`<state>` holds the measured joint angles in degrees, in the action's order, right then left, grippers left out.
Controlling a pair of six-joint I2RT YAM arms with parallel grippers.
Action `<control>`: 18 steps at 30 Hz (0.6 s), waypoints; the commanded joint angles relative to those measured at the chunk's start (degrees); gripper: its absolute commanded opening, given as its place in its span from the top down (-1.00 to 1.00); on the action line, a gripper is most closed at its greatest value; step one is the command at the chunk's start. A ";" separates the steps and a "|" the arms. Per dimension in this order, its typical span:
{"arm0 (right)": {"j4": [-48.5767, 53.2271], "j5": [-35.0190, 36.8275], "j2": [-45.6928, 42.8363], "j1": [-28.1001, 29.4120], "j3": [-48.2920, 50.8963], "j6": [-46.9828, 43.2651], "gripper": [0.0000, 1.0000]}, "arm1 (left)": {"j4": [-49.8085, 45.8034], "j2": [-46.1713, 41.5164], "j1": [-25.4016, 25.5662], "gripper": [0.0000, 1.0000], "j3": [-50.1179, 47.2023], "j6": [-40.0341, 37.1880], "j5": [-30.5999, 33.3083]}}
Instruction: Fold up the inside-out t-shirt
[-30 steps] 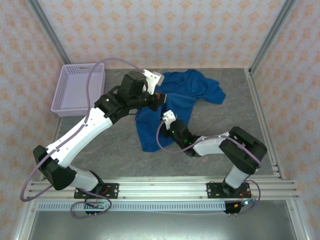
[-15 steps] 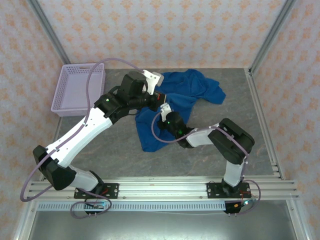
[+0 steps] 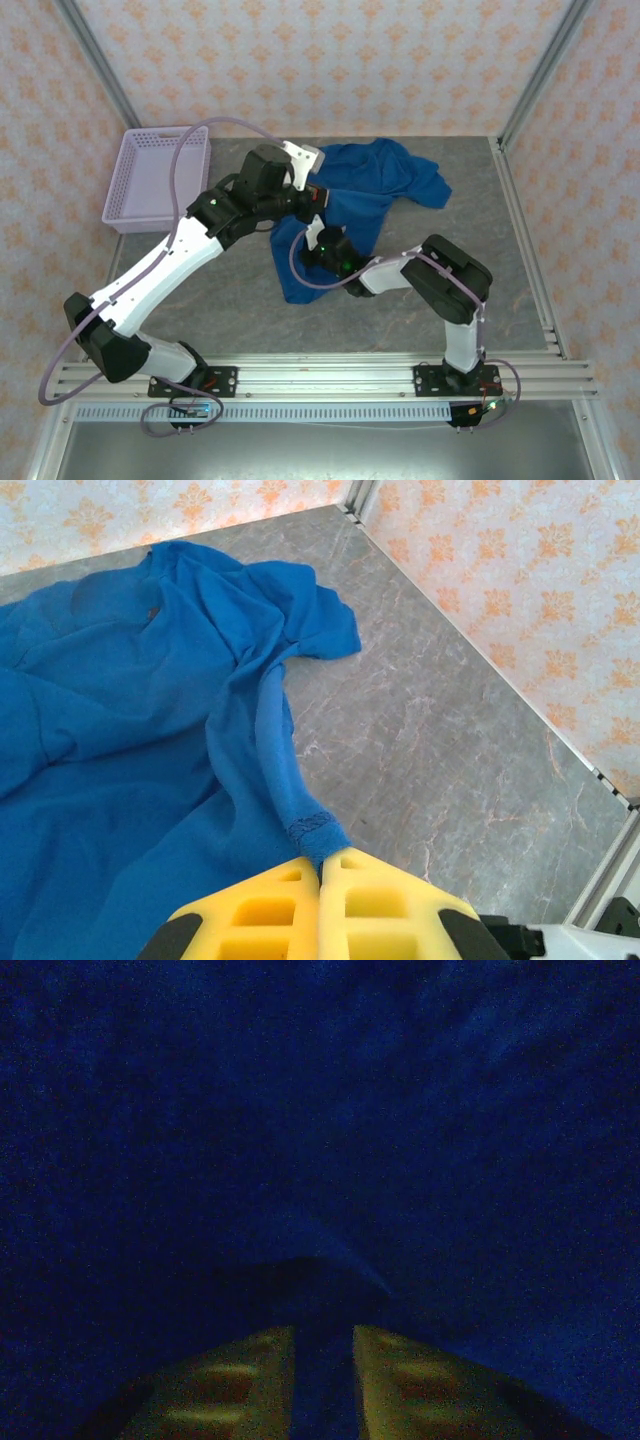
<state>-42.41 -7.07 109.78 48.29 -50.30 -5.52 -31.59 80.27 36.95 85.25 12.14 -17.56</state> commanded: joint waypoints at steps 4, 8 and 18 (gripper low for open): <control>-5.36 -0.71 0.23 -6.64 0.72 8.06 0.59 | -0.98 -5.47 -0.56 1.00 -3.07 -0.64 3.50; -4.79 -1.49 -2.15 -8.55 2.63 6.42 0.59 | -0.22 -6.93 -0.61 1.00 -5.39 -1.51 3.65; 1.05 3.17 -5.71 -11.03 3.95 7.72 0.55 | 2.61 -7.46 -0.65 1.00 -5.59 -2.25 -4.11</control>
<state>-43.83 -7.01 106.45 37.65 -45.50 0.89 -31.73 73.95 36.95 79.22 10.85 -17.17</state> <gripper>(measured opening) 0.222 0.043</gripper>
